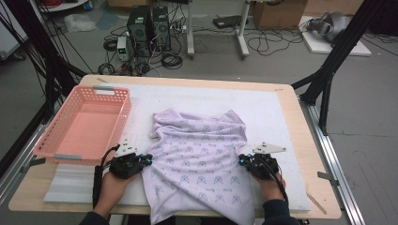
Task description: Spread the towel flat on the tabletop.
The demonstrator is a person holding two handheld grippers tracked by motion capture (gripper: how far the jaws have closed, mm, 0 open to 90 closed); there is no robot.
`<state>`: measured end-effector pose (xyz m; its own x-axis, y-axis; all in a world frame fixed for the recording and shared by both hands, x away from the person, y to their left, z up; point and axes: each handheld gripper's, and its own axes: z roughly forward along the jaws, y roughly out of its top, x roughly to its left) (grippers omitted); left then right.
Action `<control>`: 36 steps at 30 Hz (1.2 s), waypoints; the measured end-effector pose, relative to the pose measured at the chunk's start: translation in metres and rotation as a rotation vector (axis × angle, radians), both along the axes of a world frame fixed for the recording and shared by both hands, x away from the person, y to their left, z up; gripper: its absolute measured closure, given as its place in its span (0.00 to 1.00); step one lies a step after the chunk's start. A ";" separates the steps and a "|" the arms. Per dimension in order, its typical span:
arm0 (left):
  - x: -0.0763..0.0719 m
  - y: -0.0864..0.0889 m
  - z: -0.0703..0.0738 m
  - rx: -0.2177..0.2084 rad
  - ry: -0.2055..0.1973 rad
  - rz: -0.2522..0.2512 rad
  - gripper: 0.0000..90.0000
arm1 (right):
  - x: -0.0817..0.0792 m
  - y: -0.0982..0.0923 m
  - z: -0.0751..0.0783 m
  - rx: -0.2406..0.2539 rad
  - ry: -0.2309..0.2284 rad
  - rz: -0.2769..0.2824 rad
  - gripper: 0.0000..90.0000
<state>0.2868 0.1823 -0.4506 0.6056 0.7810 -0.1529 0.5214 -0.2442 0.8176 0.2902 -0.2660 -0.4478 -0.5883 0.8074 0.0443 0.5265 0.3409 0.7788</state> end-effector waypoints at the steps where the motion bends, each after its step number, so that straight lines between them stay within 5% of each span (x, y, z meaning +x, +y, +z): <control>1: 0.003 0.001 0.000 -0.008 0.002 0.005 0.97 | 0.002 0.001 0.001 -0.007 -0.012 0.000 0.95; 6: 0.024 0.003 0.000 -0.027 0.009 0.033 0.97 | 0.019 0.005 -0.001 -0.061 -0.065 -0.028 0.95; 20: 0.086 -0.016 0.001 0.001 -0.011 0.134 0.97 | 0.087 0.011 0.001 -0.135 -0.088 -0.142 0.95; 22: 0.086 -0.017 0.001 0.012 -0.016 0.127 0.93 | 0.091 0.012 0.000 -0.109 -0.077 -0.165 0.95; 26: 0.076 -0.011 0.006 0.006 0.041 0.095 0.55 | 0.084 0.012 0.001 -0.115 -0.071 -0.183 0.80; 28: 0.064 -0.006 0.008 -0.017 0.008 0.082 0.54 | 0.074 0.008 0.005 -0.113 -0.093 -0.171 0.76; 36: 0.024 0.002 0.003 -0.041 0.021 0.033 0.53 | 0.023 -0.004 0.018 -0.053 -0.114 -0.106 0.71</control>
